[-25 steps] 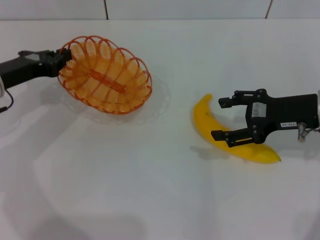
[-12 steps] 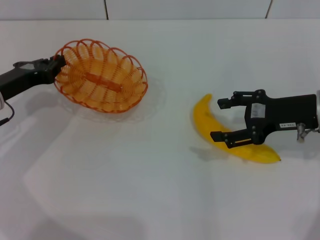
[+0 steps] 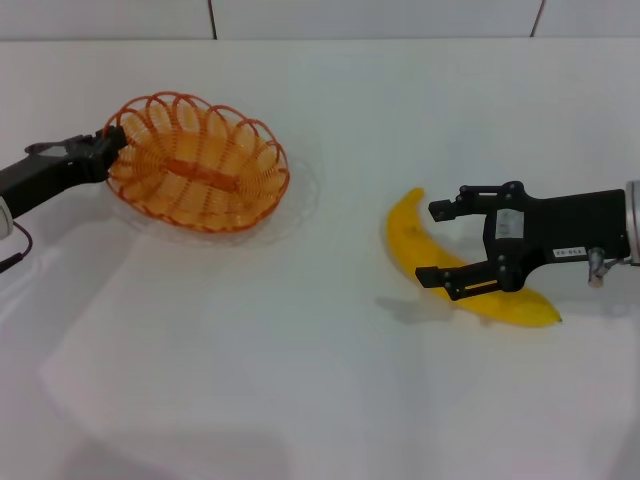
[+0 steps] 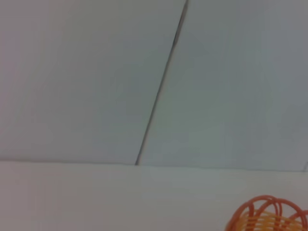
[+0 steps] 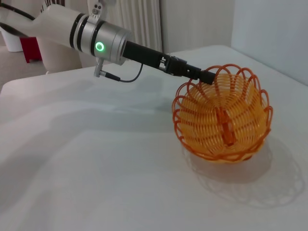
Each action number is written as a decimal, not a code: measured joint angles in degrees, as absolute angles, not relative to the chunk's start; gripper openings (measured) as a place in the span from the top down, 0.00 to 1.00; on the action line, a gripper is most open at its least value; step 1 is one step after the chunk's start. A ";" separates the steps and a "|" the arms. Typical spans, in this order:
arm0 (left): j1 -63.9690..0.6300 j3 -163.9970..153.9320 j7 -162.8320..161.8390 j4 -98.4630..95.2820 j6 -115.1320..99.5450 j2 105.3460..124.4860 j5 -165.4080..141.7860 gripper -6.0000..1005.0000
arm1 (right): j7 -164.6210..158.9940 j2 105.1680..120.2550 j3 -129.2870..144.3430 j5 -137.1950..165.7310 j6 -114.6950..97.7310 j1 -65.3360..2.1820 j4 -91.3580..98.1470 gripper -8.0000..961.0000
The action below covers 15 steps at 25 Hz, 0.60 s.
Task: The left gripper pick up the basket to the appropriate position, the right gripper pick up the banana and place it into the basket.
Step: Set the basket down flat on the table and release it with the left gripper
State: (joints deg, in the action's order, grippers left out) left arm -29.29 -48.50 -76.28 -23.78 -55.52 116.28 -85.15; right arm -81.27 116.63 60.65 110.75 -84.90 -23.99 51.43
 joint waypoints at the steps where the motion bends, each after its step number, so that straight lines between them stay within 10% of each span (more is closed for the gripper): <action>1: -29.35 -48.51 -75.50 -23.03 -55.35 116.28 -84.37 0.93 | -81.28 116.63 60.65 110.75 -84.90 -24.01 51.42 0.13; 15: -29.42 -49.11 -73.31 -21.44 -54.49 116.27 -82.47 0.92 | -81.30 116.63 60.64 110.74 -84.90 -24.08 51.22 0.13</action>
State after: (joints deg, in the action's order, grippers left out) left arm -29.42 -49.11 -73.31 -21.44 -54.49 116.27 -82.47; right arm -81.30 116.63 60.64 110.74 -84.90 -24.08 51.22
